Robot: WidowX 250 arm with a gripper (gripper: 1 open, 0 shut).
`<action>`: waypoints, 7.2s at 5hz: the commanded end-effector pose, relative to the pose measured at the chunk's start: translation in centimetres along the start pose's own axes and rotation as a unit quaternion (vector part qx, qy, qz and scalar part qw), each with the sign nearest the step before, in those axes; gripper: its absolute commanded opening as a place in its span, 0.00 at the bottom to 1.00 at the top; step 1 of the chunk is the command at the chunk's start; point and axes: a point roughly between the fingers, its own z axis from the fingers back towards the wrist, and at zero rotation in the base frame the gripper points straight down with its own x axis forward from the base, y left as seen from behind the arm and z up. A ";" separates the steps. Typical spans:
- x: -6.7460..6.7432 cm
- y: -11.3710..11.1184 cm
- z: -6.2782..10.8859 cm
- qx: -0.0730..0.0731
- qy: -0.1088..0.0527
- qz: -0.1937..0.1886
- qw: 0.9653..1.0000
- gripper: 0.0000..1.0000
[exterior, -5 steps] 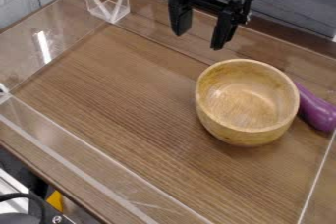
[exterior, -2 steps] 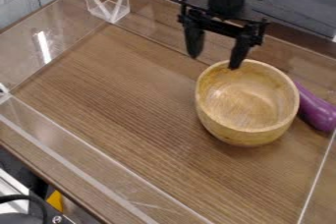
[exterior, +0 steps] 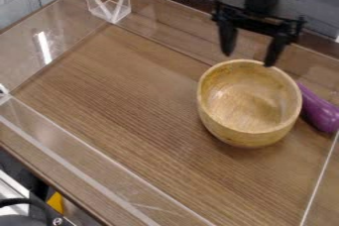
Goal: Put the purple eggplant in the brown bowl
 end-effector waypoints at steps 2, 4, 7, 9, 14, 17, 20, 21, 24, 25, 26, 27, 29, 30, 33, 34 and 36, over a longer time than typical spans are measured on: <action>2.9 -3.8 1.6 -0.015 -0.057 -0.017 0.998 1.00; 3.9 -4.4 0.8 -0.022 -0.068 -0.040 0.997 1.00; 3.5 -5.2 -2.2 -0.027 -0.083 -0.008 0.996 1.00; 2.5 -6.3 -3.5 -0.033 -0.083 -0.044 0.995 1.00; 3.8 -8.1 -4.2 -0.047 -0.085 -0.154 0.983 0.00; 2.7 -7.1 -4.0 -0.044 -0.067 -0.178 0.981 0.00; 2.4 -4.8 -4.0 -0.034 -0.048 -0.137 0.989 0.00; 2.6 -4.6 -4.4 -0.033 -0.041 -0.143 0.988 0.00; 4.0 -4.3 -5.6 -0.037 -0.016 -0.213 0.976 0.00; 3.4 -2.9 -3.8 -0.037 -0.009 -0.213 0.976 0.00; 2.8 -1.8 -2.5 -0.040 -0.004 -0.215 0.976 0.00; 2.4 -1.2 -1.8 -0.041 -0.003 -0.218 0.975 1.00; 1.2 -2.4 -2.3 -0.038 0.005 -0.244 0.969 1.00; 0.9 -3.7 -2.5 -0.037 0.011 -0.263 0.964 1.00; 0.4 -4.0 -6.3 -0.030 0.020 -0.190 0.981 1.00; 0.0 -4.2 -6.3 -0.030 0.020 -0.145 0.989 0.00; -0.1 -4.2 -5.1 -0.032 0.017 -0.153 0.988 0.00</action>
